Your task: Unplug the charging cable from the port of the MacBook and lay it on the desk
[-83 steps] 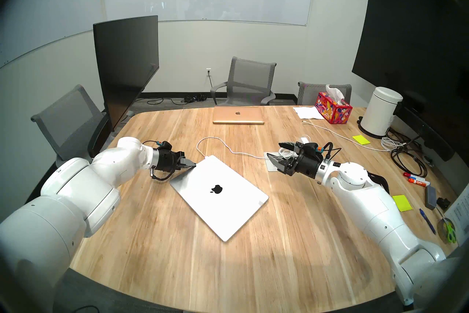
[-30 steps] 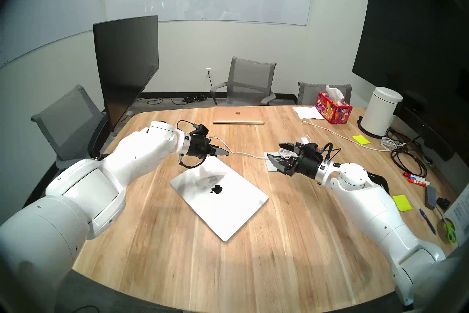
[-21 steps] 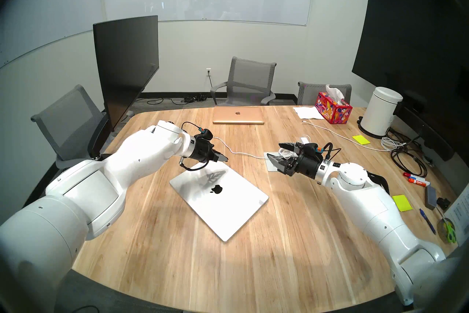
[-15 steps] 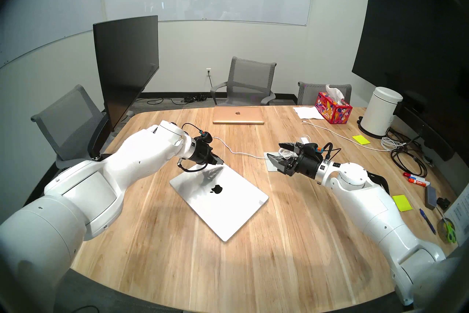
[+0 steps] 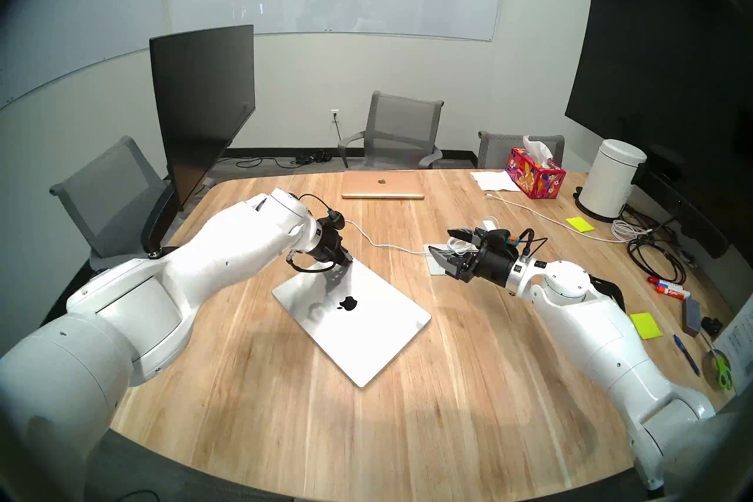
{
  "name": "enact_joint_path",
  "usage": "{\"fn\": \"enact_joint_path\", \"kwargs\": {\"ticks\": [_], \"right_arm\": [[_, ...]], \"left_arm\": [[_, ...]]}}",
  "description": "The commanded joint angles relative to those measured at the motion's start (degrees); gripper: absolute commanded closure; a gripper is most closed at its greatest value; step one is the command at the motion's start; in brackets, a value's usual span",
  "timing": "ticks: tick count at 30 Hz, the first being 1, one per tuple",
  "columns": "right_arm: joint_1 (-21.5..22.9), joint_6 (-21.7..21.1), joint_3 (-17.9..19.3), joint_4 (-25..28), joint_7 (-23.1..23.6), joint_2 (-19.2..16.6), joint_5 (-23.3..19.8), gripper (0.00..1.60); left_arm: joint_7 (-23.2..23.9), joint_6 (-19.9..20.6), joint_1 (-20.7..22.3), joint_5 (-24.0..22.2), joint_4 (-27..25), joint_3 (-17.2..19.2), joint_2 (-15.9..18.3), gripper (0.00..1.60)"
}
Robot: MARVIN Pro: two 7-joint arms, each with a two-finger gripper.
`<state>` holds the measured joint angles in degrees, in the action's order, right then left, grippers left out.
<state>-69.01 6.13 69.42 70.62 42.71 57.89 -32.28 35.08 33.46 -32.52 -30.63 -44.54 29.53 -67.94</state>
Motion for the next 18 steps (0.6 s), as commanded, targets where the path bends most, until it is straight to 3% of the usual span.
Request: {"fn": "enact_joint_path", "kwargs": {"ticks": [1, 12, 18], "right_arm": [[0.99, 0.26, 0.43, 1.01, 0.18, 0.02, -0.21, 0.0], [1.0, 0.27, 0.46, 1.1, 0.27, 0.0, -0.24, 0.0], [1.0, 0.27, 0.51, 1.16, 0.39, -0.02, -0.26, 0.0]], "left_arm": [[-4.93, 3.07, -0.28, 0.4, -4.92, 0.79, 0.36, 1.6], [-12.58, 8.6, -2.87, -1.31, -11.86, 4.54, 1.41, 1.6], [-19.05, 12.1, -5.71, -3.0, -17.91, 7.75, 2.57, 1.6]]}}
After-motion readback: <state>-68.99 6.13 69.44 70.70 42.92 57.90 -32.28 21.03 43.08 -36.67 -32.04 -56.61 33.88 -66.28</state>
